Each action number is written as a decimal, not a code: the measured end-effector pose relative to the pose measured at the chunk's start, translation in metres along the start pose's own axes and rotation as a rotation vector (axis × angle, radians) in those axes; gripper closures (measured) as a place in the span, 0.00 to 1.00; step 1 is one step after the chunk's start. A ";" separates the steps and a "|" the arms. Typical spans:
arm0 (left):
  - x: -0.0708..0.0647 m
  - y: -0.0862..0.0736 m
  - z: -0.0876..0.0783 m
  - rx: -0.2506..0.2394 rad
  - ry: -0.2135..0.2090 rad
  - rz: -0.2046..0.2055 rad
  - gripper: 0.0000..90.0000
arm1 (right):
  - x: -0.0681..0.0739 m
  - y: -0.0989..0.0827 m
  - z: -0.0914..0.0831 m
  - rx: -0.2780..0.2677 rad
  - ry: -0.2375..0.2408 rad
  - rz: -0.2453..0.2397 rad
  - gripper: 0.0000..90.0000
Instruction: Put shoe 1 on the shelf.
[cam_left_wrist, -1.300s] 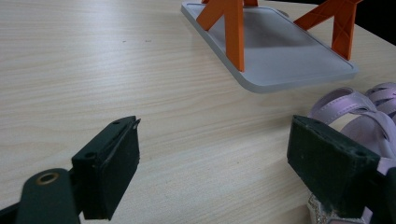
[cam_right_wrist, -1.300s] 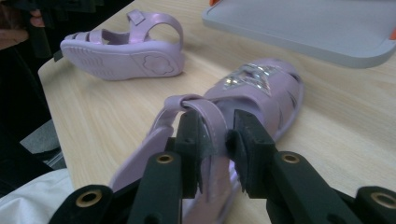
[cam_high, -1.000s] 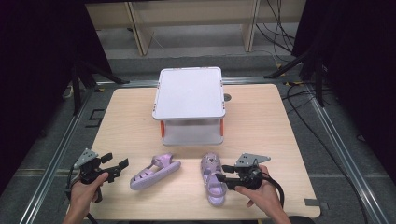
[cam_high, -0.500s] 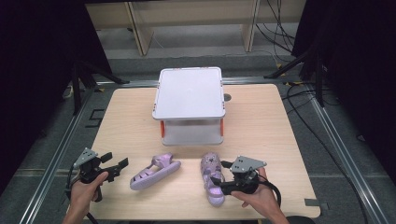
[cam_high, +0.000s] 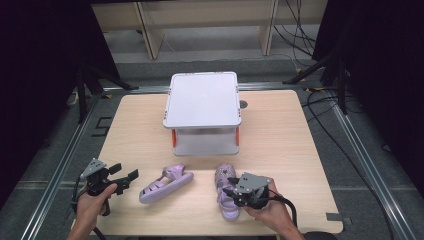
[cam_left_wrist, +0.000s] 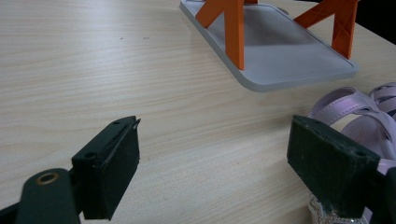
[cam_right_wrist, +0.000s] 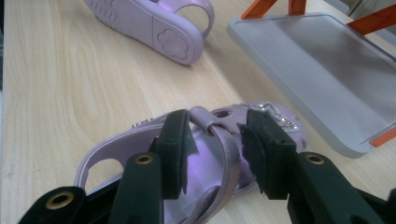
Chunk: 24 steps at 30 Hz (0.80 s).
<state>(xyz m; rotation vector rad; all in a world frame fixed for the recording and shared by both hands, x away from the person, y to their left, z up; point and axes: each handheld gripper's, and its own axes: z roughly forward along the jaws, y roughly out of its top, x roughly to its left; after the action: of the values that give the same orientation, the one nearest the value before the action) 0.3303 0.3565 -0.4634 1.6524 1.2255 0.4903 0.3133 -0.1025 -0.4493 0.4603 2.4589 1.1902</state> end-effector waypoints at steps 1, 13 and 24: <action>0.000 0.000 0.000 -0.003 0.000 -0.002 0.18 | 0.000 0.000 0.000 0.000 0.000 0.000 0.67; -0.001 -0.001 0.000 -0.006 -0.007 0.003 0.18 | -0.004 -0.004 0.006 0.052 -0.039 -0.008 0.80; 0.000 -0.001 0.000 -0.006 -0.006 -0.001 0.18 | -0.005 0.005 -0.002 -0.006 -0.044 0.034 0.88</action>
<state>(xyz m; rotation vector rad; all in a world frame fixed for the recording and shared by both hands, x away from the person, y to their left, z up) 0.3296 0.3565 -0.4640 1.6467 1.2199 0.4879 0.3174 -0.1034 -0.4430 0.5222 2.4190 1.1878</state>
